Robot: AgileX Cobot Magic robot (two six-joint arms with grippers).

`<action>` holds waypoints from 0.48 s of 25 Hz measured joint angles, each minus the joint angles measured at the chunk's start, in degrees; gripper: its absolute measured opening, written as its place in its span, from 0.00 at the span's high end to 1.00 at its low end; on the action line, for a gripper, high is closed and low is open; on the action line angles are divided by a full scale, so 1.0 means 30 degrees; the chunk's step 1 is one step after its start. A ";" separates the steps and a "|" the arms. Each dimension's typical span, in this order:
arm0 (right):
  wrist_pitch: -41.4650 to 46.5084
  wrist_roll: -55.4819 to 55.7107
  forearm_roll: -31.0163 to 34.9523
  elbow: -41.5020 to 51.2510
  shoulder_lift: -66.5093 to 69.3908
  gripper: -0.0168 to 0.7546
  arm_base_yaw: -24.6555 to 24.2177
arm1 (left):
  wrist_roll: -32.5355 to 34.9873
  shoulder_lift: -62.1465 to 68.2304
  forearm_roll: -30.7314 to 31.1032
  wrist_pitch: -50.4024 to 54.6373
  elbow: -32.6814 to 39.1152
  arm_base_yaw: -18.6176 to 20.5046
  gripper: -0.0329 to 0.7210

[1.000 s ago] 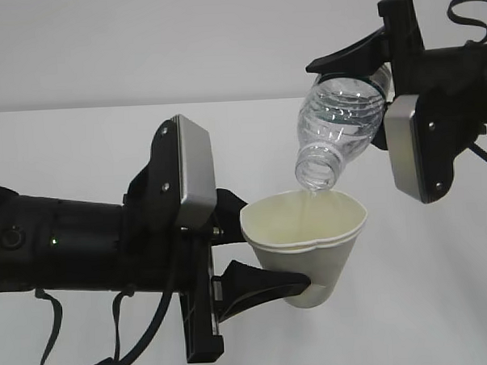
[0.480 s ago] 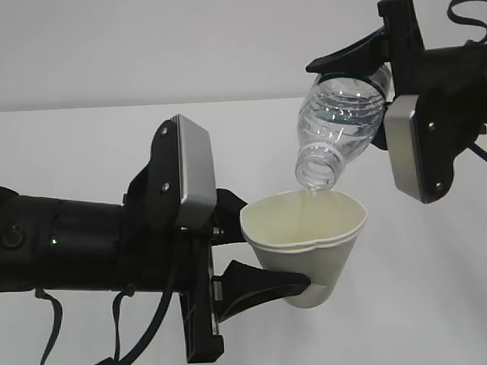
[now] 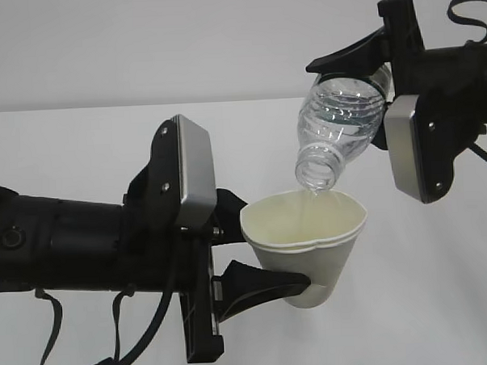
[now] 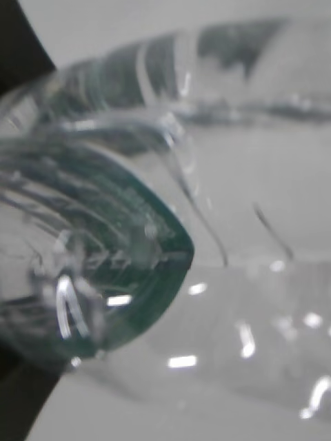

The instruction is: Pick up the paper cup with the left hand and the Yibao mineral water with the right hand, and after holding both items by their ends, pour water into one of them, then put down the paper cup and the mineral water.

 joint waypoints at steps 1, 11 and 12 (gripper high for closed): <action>0.0000 0.0000 0.0000 0.0000 0.0000 0.39 0.0000 | 0.0000 0.0000 0.0000 0.0000 0.0000 0.0000 0.47; 0.0000 -0.0309 0.0000 0.0000 0.0000 0.39 0.0000 | 0.0000 0.0000 0.0000 0.0000 0.0000 0.0000 0.47; 0.0000 -0.0309 0.0008 0.0000 0.0000 0.39 0.0000 | 0.0000 0.0000 0.0000 0.0000 0.0000 0.0000 0.47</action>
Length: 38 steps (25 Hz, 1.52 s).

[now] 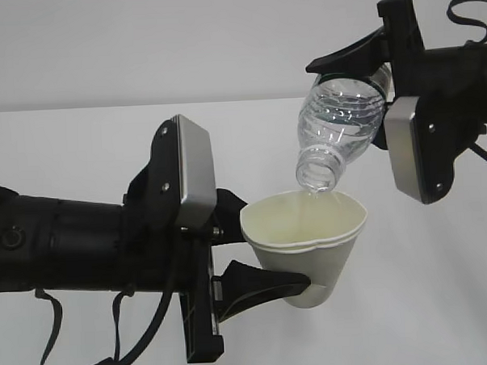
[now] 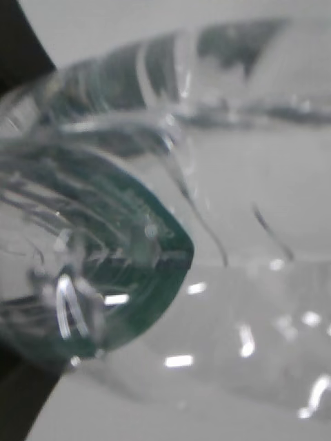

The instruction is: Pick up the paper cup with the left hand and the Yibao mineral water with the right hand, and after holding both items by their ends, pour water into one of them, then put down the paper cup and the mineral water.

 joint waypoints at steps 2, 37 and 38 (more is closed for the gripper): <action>0.0000 0.0000 0.0000 0.0000 0.0000 0.39 0.0000 | 0.0000 0.0000 0.0000 0.0000 0.0000 0.0000 0.47; 0.0000 -0.0088 0.0082 0.0000 0.0000 0.39 0.0000 | 0.0000 0.0000 -0.0431 0.0071 0.0000 0.0000 0.47; 0.0000 -0.0135 0.0082 0.0000 0.0000 0.39 0.0000 | 0.0000 0.0000 -0.0465 0.0071 0.0000 0.0000 0.47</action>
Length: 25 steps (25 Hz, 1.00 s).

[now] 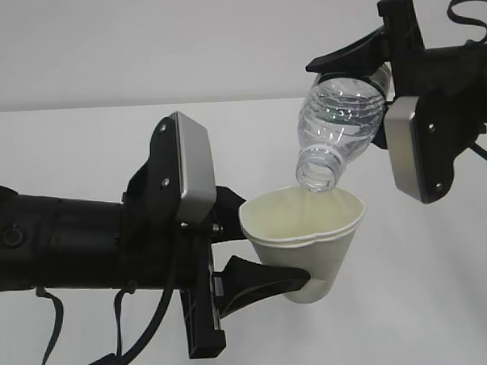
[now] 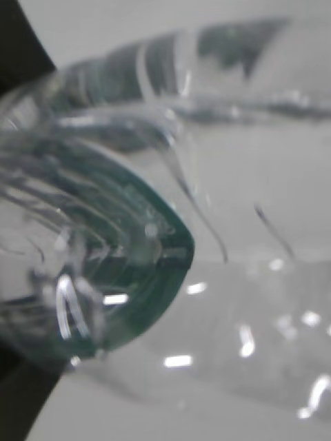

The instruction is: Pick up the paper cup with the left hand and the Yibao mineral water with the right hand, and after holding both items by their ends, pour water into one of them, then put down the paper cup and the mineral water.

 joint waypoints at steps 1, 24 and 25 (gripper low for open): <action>0.0000 0.0000 0.0000 0.0000 0.0000 0.39 0.0000 | 0.0000 0.0000 0.0000 0.0000 0.0000 0.0000 0.47; 0.0000 -0.0362 0.0068 0.0000 0.0000 0.39 0.0000 | 0.0000 0.0000 0.0000 0.0071 0.0000 0.0000 0.47; 0.0000 -0.0362 0.0068 0.0000 0.0000 0.39 0.0000 | 0.0000 0.0000 0.0000 0.0071 0.0000 0.0000 0.47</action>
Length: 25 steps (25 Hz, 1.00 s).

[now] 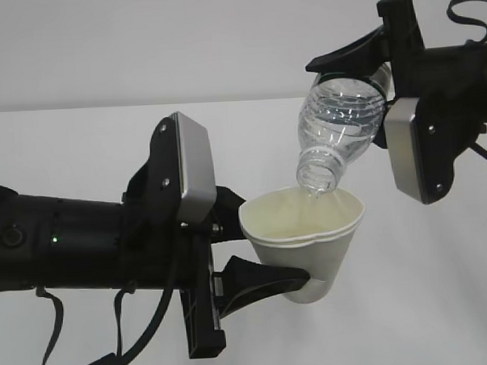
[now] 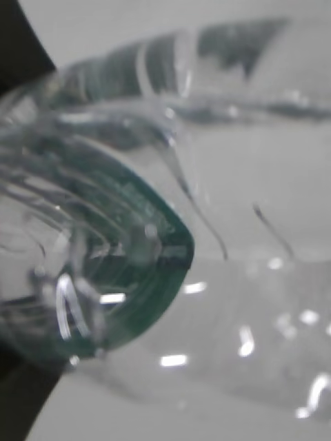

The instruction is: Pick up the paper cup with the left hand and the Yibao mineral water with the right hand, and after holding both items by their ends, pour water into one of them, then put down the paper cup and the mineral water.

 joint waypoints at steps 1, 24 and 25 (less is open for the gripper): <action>0.0000 0.0000 0.0000 0.0000 0.0000 0.39 0.0000 | 0.0000 0.0000 0.0000 0.0000 0.0000 0.0000 0.47; 0.0000 -0.0051 0.0000 0.0000 0.0000 0.39 0.0000 | 0.0000 0.0000 0.0000 0.0067 0.0000 0.0000 0.47; 0.0000 -0.0051 0.0000 0.0000 0.0000 0.39 0.0000 | 0.0000 0.0000 0.0000 0.0067 0.0000 0.0000 0.47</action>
